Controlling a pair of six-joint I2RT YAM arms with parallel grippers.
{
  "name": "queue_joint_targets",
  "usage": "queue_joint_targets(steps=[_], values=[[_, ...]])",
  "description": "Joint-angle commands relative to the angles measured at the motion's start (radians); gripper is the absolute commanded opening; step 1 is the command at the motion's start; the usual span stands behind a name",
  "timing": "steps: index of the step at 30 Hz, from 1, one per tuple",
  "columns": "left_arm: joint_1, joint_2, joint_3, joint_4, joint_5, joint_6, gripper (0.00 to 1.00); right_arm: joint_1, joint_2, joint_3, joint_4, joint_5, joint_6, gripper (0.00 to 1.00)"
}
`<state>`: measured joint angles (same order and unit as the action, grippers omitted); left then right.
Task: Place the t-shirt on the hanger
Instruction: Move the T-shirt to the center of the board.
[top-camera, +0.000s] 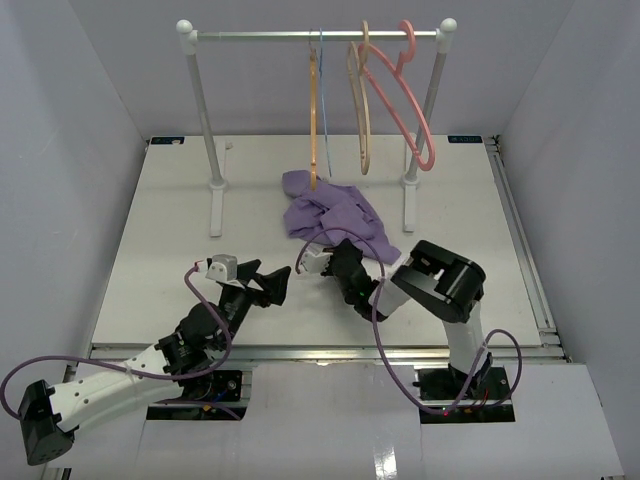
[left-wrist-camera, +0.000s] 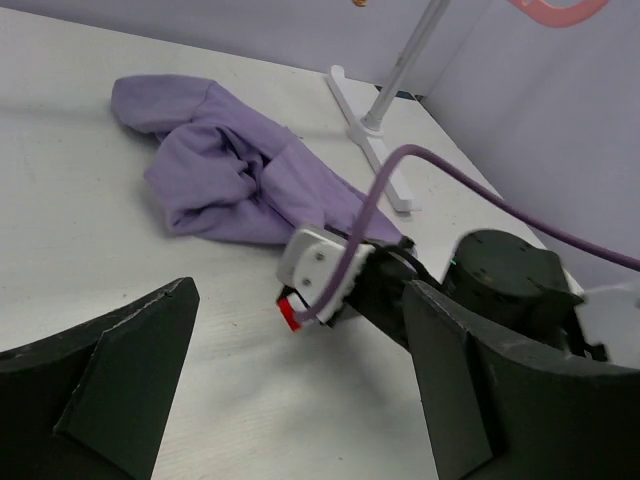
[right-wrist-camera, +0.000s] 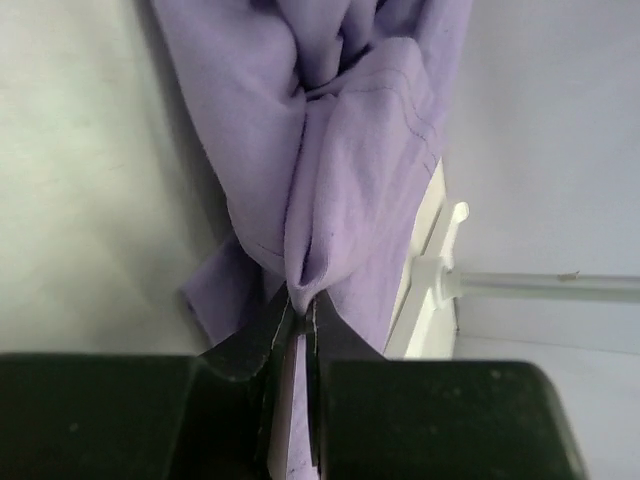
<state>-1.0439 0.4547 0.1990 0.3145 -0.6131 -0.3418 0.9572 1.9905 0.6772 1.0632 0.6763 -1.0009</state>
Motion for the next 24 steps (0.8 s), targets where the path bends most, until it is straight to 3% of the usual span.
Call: queue_joint_targets(steps=[1,6,8,10,12,15,17,24], values=[[-0.004,-0.003,-0.005,-0.012,-0.062,-0.009,0.93,0.107,-0.202,-0.061,-0.140,0.143,0.404,0.08],[-0.004,0.020,-0.002,-0.026,-0.103,-0.018,0.93,0.173,-0.393,-0.054,-0.474,0.120,0.727,0.08],[-0.004,0.043,0.005,-0.027,-0.112,-0.021,0.93,0.198,-0.478,-0.040,-0.667,0.088,0.931,0.08],[-0.004,0.068,0.014,-0.028,-0.113,-0.023,0.93,0.204,-0.553,-0.034,-0.805,0.051,1.070,0.14],[-0.004,0.109,0.025,-0.025,-0.107,-0.025,0.93,0.207,-0.592,-0.045,-0.917,0.031,1.177,0.26],[-0.002,0.190,0.042,-0.030,-0.109,-0.039,0.92,0.212,-0.681,-0.093,-0.947,-0.050,1.221,0.44],[-0.002,0.260,0.055,-0.029,-0.118,-0.050,0.92,0.212,-0.739,-0.123,-0.928,-0.096,1.241,0.50],[0.015,0.495,0.134,-0.057,-0.139,-0.100,0.89,0.205,-0.770,-0.126,-0.811,-0.127,1.210,0.54]])
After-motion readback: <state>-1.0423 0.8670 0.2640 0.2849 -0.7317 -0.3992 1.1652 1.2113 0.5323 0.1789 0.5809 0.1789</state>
